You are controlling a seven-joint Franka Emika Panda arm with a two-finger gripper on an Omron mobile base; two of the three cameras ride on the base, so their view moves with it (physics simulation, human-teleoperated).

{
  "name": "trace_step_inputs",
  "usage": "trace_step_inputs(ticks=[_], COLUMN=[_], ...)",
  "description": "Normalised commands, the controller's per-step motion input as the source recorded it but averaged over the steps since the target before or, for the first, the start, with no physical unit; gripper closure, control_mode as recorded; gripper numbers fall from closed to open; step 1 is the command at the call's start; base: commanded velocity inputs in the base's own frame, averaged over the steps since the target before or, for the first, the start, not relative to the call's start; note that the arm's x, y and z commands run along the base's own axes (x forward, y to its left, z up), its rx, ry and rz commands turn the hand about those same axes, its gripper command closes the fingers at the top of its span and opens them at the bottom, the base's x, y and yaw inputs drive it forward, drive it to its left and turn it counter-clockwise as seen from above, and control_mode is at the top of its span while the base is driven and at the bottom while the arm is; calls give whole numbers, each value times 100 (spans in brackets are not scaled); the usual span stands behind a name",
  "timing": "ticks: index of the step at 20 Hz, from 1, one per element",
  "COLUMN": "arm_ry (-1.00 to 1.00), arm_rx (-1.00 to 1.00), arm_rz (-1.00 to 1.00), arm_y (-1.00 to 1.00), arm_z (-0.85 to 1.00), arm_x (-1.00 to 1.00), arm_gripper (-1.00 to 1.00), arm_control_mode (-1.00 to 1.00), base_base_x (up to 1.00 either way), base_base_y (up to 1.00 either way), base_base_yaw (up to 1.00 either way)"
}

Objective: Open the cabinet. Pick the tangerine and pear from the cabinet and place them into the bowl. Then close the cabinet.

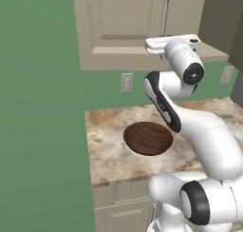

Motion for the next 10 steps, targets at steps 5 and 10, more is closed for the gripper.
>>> trace_step_inputs(ticks=[5, 10], arm_ry=[-12, -11], arm_rx=[0, 0], arm_rz=[-18, -21], arm_y=[36, 44], arm_z=[69, 72], arm_x=[-85, -91], arm_gripper=[100, 100], arm_control_mode=[-100, -100], base_base_x=[0, 0], base_base_y=[0, 0], base_base_yaw=[0, 0])
